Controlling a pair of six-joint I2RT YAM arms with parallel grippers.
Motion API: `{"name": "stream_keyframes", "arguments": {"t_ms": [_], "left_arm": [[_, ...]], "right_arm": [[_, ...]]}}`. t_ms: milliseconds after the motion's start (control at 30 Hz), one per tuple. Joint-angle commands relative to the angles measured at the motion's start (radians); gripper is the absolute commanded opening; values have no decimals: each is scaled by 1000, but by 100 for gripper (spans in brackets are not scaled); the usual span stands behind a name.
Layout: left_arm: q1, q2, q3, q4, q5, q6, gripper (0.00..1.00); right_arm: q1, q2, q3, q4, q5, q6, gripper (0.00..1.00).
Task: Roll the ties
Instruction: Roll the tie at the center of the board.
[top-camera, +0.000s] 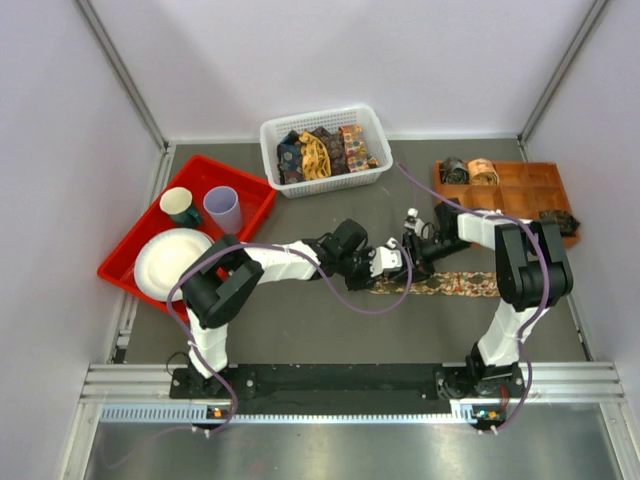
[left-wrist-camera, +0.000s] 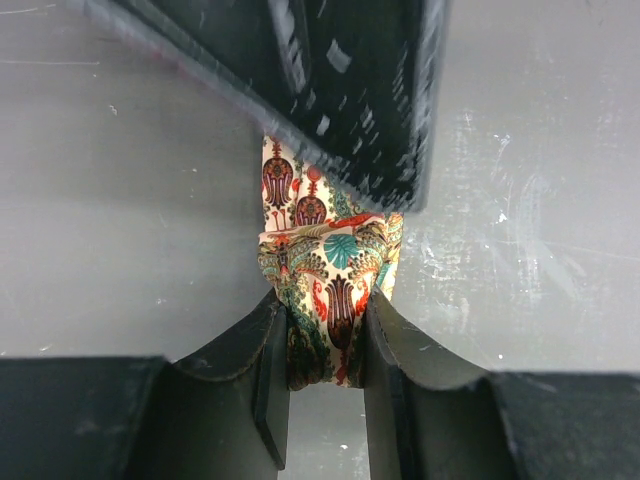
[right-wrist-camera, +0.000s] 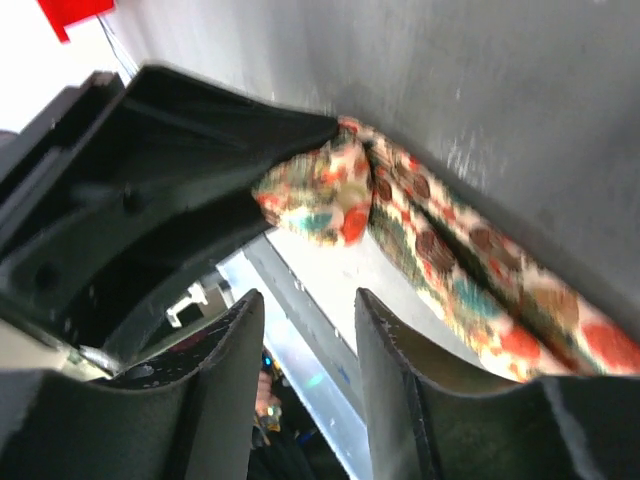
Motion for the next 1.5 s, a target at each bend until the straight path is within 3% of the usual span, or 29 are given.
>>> {"name": "stream_keyframes", "arguments": {"t_ms": [0, 233, 533, 567, 667, 700, 900, 1033, 1200, 1467], "left_arm": [[-8, 18, -29, -180, -80, 9, 18], [-11, 25, -35, -181, -67, 47, 19], [-11, 42, -17, -209, -60, 39, 20], [-11, 42, -18, -198, -57, 42, 20], [-11, 47, -15, -201, -57, 38, 22], [-11, 48, -14, -201, -56, 33, 23], [6, 27, -32, -156, -16, -30, 52], [24, 2, -104, -7, 41, -79, 62], [47, -15, -227, 332, 117, -162, 72], [60, 48, -284, 644, 228, -272, 70]], "right_arm": [[43, 6, -21, 262, -64, 156, 40], [83, 45, -11, 338, -38, 196, 39], [136, 89, 16, 300, 40, 144, 37], [147, 92, 15, 309, 43, 147, 36], [153, 97, 12, 315, 69, 156, 14], [153, 97, 12, 301, 81, 145, 0], [144, 97, 10, 212, 158, 66, 0], [120, 112, 7, 203, 212, 55, 0], [93, 134, 15, 198, 268, 61, 0], [87, 138, 30, 175, 365, 75, 0]]}}
